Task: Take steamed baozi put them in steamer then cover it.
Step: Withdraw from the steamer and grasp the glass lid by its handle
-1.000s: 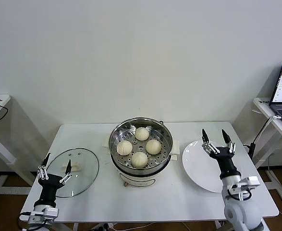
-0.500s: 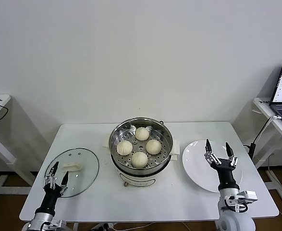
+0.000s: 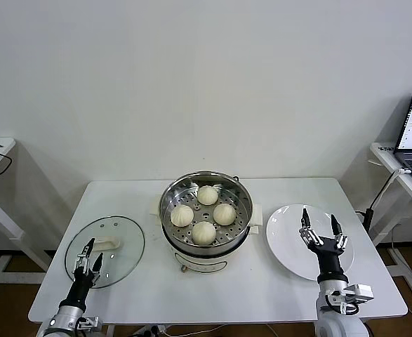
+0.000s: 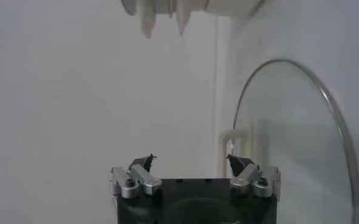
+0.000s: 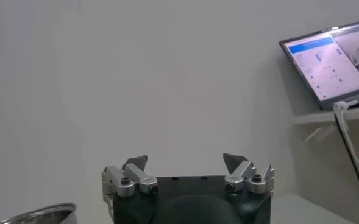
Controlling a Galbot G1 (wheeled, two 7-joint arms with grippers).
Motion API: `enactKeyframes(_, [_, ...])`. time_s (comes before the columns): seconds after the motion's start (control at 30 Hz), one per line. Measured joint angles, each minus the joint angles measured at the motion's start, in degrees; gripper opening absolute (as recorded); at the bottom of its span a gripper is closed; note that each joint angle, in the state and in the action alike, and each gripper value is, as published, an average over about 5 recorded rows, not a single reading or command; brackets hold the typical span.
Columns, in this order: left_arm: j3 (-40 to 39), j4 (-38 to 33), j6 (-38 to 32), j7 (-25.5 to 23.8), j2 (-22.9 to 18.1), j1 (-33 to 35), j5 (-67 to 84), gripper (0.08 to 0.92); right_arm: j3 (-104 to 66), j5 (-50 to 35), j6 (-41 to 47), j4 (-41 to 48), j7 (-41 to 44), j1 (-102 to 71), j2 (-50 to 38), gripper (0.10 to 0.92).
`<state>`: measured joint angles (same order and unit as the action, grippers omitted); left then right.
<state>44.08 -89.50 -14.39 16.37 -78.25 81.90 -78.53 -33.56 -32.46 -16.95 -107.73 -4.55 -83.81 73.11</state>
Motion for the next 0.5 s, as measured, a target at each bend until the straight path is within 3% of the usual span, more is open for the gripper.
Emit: enactKeyframes(0.5, [-0.97,5.74,1.81,0.19,-0.53,-6.85,-2.46,0.823,-0.04,0.66,-0.72,0.74,0.11,-0.36,0.20,0.823])
